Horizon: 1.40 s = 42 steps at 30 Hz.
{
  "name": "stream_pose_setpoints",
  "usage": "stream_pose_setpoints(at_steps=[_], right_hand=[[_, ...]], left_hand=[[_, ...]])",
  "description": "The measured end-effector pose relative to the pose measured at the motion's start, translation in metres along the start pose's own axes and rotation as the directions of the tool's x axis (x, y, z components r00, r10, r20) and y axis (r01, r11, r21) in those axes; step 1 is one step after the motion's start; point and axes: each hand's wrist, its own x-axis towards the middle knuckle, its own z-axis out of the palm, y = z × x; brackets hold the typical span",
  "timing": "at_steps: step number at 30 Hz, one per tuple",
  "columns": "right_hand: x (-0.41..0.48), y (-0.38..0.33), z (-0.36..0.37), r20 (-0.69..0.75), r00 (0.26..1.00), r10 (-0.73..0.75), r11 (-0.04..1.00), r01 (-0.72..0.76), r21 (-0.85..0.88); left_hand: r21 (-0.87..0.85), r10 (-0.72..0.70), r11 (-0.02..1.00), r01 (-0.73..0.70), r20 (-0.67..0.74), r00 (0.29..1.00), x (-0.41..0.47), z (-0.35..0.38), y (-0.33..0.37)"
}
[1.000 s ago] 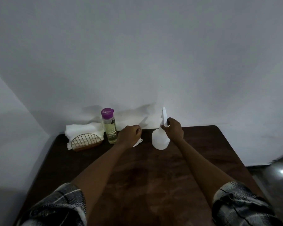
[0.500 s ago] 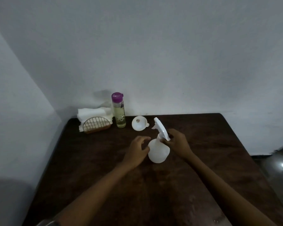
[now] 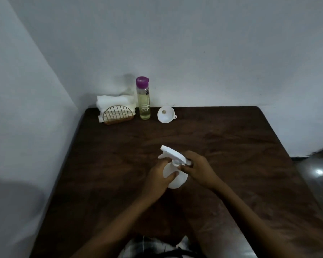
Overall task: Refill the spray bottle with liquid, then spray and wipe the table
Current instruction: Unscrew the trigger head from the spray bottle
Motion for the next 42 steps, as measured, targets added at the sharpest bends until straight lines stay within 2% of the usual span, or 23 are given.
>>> stream_pose_setpoints(at_steps=[5,10,14,17,22,30,37,42], right_hand=[[-0.002,-0.002,0.001,-0.016,1.000,0.021,1.000,-0.021,0.023],[-0.009,-0.006,0.006,-0.052,0.994,0.098,0.982,-0.088,0.165],[-0.015,-0.015,0.021,-0.149,0.966,0.211,0.927,-0.150,0.343],[-0.016,-0.017,0.031,-0.236,0.938,0.254,0.915,-0.154,0.372],[-0.012,-0.014,0.028,-0.238,0.935,0.263,0.910,-0.158,0.384],[-0.011,-0.007,0.029,-0.196,0.944,0.266,0.874,-0.151,0.462],[-0.007,-0.001,0.010,-0.012,0.979,0.203,0.863,-0.173,0.475],[-0.010,0.000,0.012,0.038,0.976,0.215,0.865,-0.208,0.456]], left_hand=[[-0.016,0.116,0.993,-0.118,-0.087,0.989,-0.003,0.004,-0.004],[0.034,0.176,0.984,-0.173,-0.097,0.980,-0.003,0.003,-0.003],[0.063,0.199,0.979,-0.195,-0.078,0.977,-0.003,0.000,-0.003],[0.052,0.194,0.980,-0.190,-0.090,0.977,-0.004,0.002,-0.004],[0.059,0.183,0.982,-0.177,-0.101,0.978,-0.003,0.004,-0.004],[0.085,0.186,0.980,-0.179,-0.087,0.979,-0.003,0.004,-0.006],[0.113,0.168,0.981,-0.158,-0.088,0.982,-0.004,0.003,-0.003],[0.149,0.175,0.975,-0.164,-0.068,0.982,-0.005,0.003,-0.001]])
